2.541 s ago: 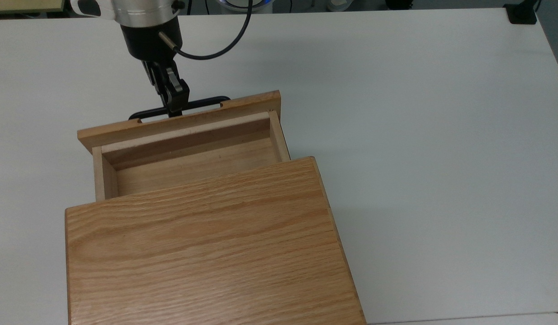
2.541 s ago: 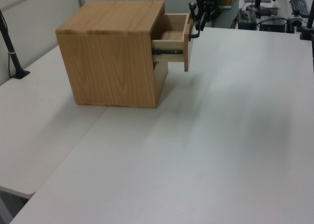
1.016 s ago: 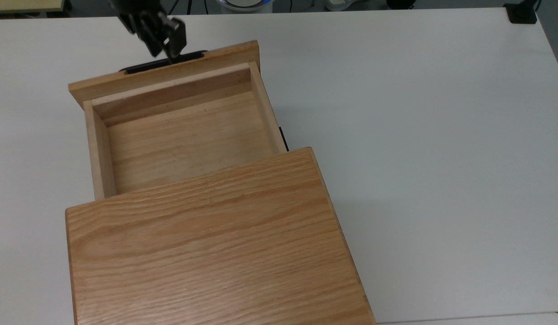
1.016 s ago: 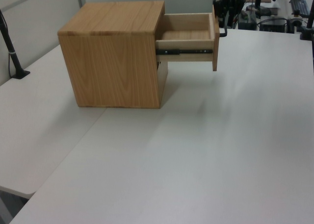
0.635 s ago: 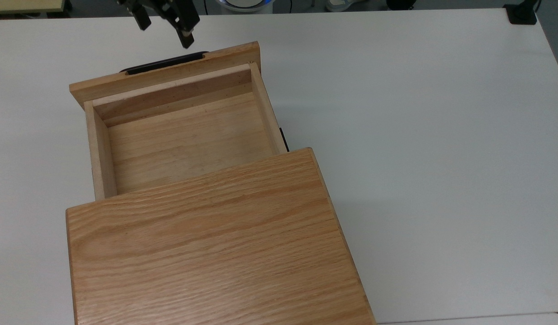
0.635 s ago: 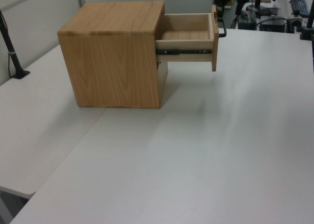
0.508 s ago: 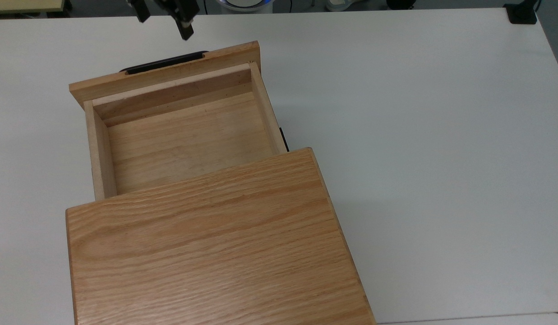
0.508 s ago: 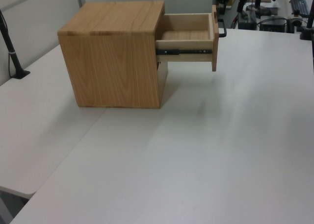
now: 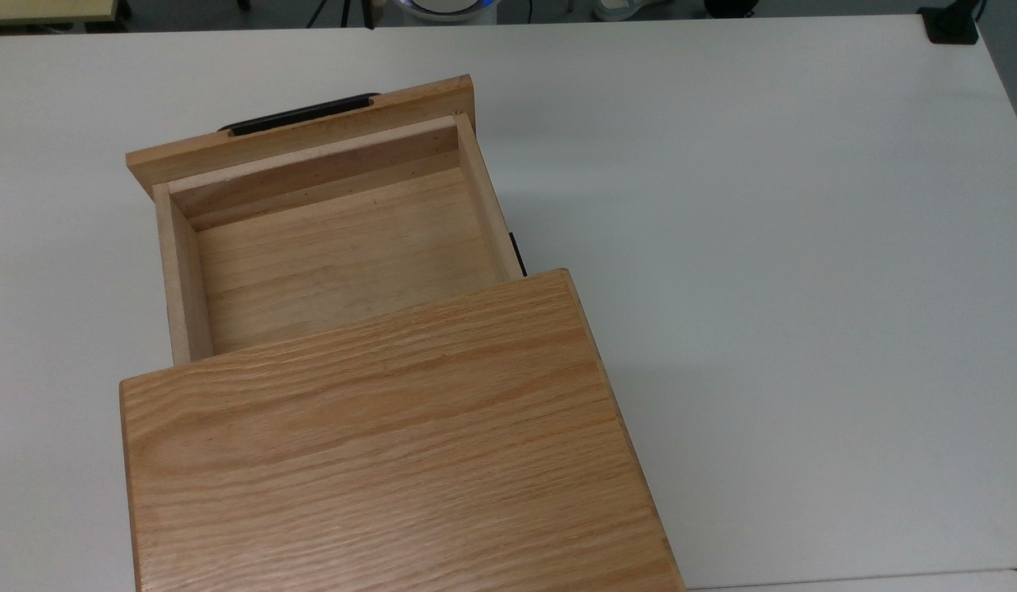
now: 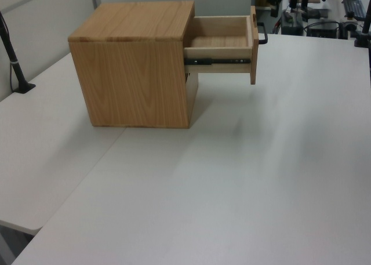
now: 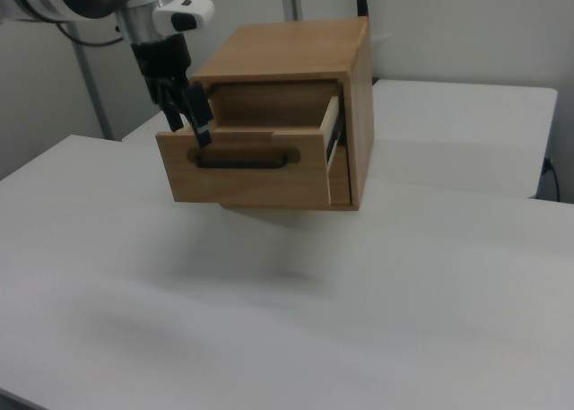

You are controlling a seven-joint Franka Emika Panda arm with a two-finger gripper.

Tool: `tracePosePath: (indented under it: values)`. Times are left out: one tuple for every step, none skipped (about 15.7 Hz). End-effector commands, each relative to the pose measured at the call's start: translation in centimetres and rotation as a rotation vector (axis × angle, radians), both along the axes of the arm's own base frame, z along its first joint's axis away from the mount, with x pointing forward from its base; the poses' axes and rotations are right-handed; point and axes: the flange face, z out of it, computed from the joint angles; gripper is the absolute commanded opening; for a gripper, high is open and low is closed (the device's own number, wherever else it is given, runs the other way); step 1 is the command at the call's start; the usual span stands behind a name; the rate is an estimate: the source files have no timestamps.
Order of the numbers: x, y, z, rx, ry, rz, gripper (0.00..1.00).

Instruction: Open the drawer by sliding it

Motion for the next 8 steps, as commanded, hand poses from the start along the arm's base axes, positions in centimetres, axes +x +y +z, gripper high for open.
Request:
tracePosePath:
  values:
    - [-0.20,-0.57,-0.43,-0.050,0.006,0.186,1.00]
    - [-0.15,-0.49,-0.52,-0.050,0.008,0.197,1.00]
    - [0.08,-0.45,-0.93,-0.052,0.016,0.200,1.00]
    - [0.19,-0.51,-1.08,-0.058,0.019,0.200,1.00]
    - [0.28,-0.59,-1.17,-0.065,0.021,0.202,1.00]
    - [0.27,-0.54,-1.18,-0.068,0.024,0.206,1.00]
    - [0.27,-0.55,-1.17,-0.070,0.025,0.215,1.00]
    - [0.27,-0.55,-1.17,-0.071,0.026,0.223,1.00]
